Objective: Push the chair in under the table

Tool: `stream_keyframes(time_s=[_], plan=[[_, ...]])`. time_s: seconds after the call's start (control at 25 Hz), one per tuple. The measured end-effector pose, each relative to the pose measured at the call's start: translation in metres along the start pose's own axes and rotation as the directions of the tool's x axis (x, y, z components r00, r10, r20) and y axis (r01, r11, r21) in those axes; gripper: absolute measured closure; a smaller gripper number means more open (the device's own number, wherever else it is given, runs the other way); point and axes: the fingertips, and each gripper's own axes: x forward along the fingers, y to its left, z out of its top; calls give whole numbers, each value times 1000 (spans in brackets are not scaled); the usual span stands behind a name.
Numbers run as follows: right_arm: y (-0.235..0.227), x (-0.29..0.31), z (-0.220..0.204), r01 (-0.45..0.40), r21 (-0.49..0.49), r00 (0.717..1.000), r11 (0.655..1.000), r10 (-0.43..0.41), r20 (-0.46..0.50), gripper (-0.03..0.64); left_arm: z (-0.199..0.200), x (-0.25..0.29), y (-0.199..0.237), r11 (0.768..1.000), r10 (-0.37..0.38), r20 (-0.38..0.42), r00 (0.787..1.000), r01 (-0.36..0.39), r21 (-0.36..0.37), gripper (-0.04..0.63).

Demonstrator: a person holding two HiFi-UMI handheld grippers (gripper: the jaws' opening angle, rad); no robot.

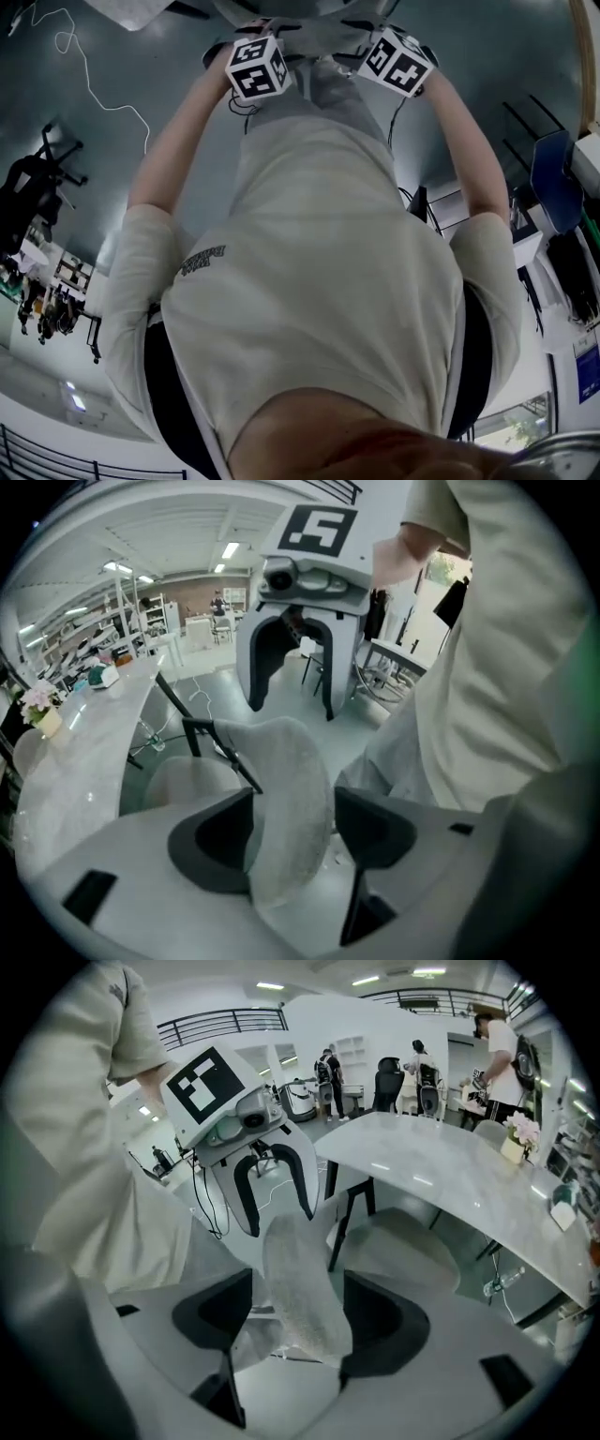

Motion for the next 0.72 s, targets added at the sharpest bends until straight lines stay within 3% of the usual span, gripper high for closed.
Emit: stream_keyframes(time_s=[0.24, 0.4, 0.56, 0.72], plan=[[-9, 37, -35, -16, -71, 995, 997, 8, -104, 310, -48, 42, -6, 995, -33, -165, 986, 48, 85, 337], [-18, 51, -57, -20, -120, 987, 993, 0, -161, 308, -67, 60, -4, 989, -8, -236, 972, 42, 142, 336], [-15, 70, -67, -55, -187, 978, 981, 16, -206, 304, -83, 72, -3, 989, -29, -278, 960, 68, 133, 336], [-15, 85, -86, -77, -316, 961, 946, -15, -278, 299, -87, 88, -5, 992, -71, -280, 957, 98, 83, 336]])
